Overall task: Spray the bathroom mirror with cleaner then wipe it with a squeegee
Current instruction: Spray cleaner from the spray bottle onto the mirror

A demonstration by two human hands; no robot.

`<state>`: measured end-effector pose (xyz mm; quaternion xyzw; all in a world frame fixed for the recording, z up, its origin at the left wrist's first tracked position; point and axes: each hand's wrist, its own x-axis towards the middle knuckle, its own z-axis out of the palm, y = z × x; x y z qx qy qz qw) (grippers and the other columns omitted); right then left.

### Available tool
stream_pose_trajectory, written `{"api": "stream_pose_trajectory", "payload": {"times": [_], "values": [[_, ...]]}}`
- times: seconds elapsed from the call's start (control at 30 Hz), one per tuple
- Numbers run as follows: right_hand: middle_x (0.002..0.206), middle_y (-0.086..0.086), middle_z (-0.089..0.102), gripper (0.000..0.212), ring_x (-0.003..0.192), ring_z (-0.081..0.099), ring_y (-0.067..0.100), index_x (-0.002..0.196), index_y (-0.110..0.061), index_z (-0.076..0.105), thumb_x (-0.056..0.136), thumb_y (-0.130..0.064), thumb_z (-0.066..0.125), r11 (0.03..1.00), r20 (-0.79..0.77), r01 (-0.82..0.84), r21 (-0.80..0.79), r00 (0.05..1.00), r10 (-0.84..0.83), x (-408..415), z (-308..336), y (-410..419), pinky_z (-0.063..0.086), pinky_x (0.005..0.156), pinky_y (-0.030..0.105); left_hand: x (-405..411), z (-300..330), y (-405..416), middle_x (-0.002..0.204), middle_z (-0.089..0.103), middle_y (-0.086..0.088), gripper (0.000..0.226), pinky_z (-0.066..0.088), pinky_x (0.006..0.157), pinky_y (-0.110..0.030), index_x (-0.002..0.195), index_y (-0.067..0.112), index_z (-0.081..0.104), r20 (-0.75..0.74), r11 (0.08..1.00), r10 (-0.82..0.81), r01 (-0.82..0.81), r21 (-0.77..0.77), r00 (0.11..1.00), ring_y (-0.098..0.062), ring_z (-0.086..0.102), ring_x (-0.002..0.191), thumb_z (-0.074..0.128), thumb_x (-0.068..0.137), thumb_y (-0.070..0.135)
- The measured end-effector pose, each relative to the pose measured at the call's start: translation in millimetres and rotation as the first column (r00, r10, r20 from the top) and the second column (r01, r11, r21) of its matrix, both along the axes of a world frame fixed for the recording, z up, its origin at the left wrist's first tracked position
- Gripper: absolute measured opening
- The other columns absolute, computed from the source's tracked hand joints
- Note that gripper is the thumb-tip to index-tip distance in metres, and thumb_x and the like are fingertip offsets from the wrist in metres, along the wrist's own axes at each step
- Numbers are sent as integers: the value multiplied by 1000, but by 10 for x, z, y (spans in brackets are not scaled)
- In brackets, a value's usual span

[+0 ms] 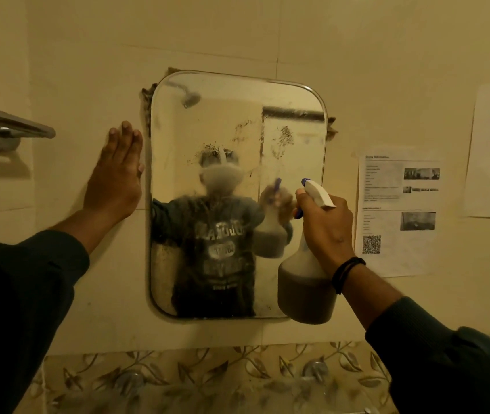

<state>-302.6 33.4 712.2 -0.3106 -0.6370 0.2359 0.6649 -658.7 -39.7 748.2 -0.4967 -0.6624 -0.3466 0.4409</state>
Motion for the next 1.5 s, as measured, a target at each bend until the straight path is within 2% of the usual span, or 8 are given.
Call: {"api": "stream_pose_trajectory", "payload": {"times": [0.27, 0.4, 0.6, 0.73, 0.87, 1.1, 1.27, 1.5], "values": [[66, -11, 58, 26, 68, 59, 15, 68, -37, 49, 92, -41, 60, 999, 76, -39, -14, 996, 40, -195, -249, 6, 54, 82, 54, 50, -232, 52, 167, -1, -10, 61, 0, 124, -42, 159, 15, 8, 4, 998, -58, 58, 30, 998, -31, -5, 154, 31, 102, 10], [73, 2, 65, 20, 74, 64, 28, 76, -32, 59, 95, -40, 56, 996, 119, -84, -8, 989, 85, -335, -340, -11, 55, 78, 56, 93, -503, 81, 167, 2, -9, 62, 1, 125, -42, 159, 15, 10, -7, 998, -59, 59, 32, 998, -29, -3, 154, 16, 98, 24], [67, 7, 66, 28, 64, 63, 29, 78, -19, 67, 95, -39, 57, 994, 142, -107, 18, 984, 104, -514, -400, -28, 53, 61, 45, 83, -535, 112, 168, 3, -8, 63, 0, 125, -41, 159, 16, 10, 6, 998, -54, 54, 46, 999, -29, -3, 154, 14, 96, 23], [81, 7, 71, 32, 74, 68, 24, 99, -13, 71, 94, -41, 57, 980, 161, -196, 18, 968, 191, -657, -460, -72, 58, 72, 46, 70, -541, 118, 168, 1, -8, 65, 0, 125, -41, 159, 17, 9, 5, 998, -55, 55, 36, 998, -29, -4, 155, 13, 94, 24], [93, 7, 73, 36, 76, 64, 12, 109, -10, 70, 95, -40, 56, 961, 181, -268, 66, 951, 253, -786, -506, -156, 50, 65, 23, 51, -545, 126, 168, -2, -6, 68, 1, 125, -42, 159, 20, 5, 1, 999, -45, 45, 28, 999, -28, -5, 155, 13, 92, 24], [83, 3, 71, 47, 80, 65, 24, 95, -12, 71, 87, -55, 52, 939, 236, -341, 39, 917, 323, -952, -654, -351, 55, 78, 52, 45, -547, 133, 168, -2, -7, 68, 4, 126, -45, 159, 19, 3, -5, 999, -29, 29, 41, 1000, -30, -5, 155, 26, 96, 9], [81, -2, 71, 31, 80, 66, 23, 79, -39, 60, 78, -67, 45, 944, 325, -329, 21, 895, 305, -1024, -777, -437, 52, 83, 55, 69, -538, 96, 168, -2, -10, 66, 4, 126, -46, 159, 18, 3, -9, 1000, -9, 9, 0, 1000, -32, -4, 154, 17, 95, 23], [70, -1, 67, 39, 68, 63, 22, 72, -26, 62, 87, -58, 46, 944, 386, -327, 28, 875, 292, -1020, -929, -459, 51, 76, 58, 94, -514, 85, 168, 0, -11, 71, 6, 126, -48, 159, 18, 5, 32, 1000, -12, 13, -25, 999, -33, -3, 154, 10, 91, 36]]}}
